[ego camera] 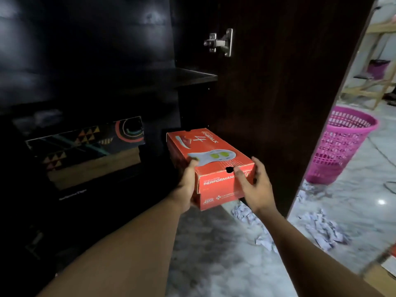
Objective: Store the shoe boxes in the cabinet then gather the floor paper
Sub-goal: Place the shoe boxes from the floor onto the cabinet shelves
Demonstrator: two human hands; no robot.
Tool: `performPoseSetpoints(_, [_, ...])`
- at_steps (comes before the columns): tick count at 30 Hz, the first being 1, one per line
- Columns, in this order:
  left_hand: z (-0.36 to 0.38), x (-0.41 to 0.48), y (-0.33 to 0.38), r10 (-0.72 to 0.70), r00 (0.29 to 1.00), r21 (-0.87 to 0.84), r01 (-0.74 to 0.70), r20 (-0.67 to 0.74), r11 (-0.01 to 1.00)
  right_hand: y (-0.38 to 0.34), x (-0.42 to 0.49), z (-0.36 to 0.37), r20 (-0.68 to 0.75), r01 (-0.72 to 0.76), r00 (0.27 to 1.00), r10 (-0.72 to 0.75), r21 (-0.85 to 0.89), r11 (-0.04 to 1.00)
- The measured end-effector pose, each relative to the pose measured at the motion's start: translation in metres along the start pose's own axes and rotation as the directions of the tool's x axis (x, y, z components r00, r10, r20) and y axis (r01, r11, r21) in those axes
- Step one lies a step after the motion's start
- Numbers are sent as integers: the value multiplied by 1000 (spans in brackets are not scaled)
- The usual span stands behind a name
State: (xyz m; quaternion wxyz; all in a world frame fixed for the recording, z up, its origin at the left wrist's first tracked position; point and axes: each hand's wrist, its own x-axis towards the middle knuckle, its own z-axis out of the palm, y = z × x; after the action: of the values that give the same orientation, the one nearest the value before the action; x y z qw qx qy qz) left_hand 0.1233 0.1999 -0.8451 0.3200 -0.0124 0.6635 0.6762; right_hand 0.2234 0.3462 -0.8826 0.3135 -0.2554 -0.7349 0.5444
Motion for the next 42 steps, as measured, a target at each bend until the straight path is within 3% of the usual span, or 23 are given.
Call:
performPoseSetpoints(8, [-27, 61, -10, -73, 997, -119, 72, 0, 990, 29, 39, 60, -38, -58, 998, 54, -131, 990])
performPoseSetpoints(13, [-50, 97, -22, -87, 996, -74, 90, 36, 993, 50, 46, 92, -71, -141, 989, 129, -192, 971])
performPoseSetpoints(23, [-77, 146, -37, 112, 990, 79, -119, 83, 990, 75, 54, 140, -127, -212, 973, 192, -172, 962])
performPoseSetpoints(27, [-79, 147, -48, 220, 964, 279, -255, 150, 926, 79, 43, 166, -269, -198, 949, 165, -99, 975])
performPoseSetpoints(31, [-76, 156, -53, 297, 949, 369, -314, 104, 875, 80, 45, 189, -345, -208, 919, 193, -7, 978])
performPoseSetpoints(34, [-71, 166, -43, 346, 936, 312, -310, -67, 898, 78, 54, 201, -252, -220, 942, 223, 41, 975])
performPoseSetpoints(37, [-64, 173, -32, 289, 926, 222, -237, -242, 946, 83, 68, 209, -72, -253, 963, 261, 98, 962])
performPoseSetpoints(42, [-71, 181, -20, 185, 969, 167, -158, -162, 973, 83, 86, 213, 118, -290, 952, 281, 67, 955])
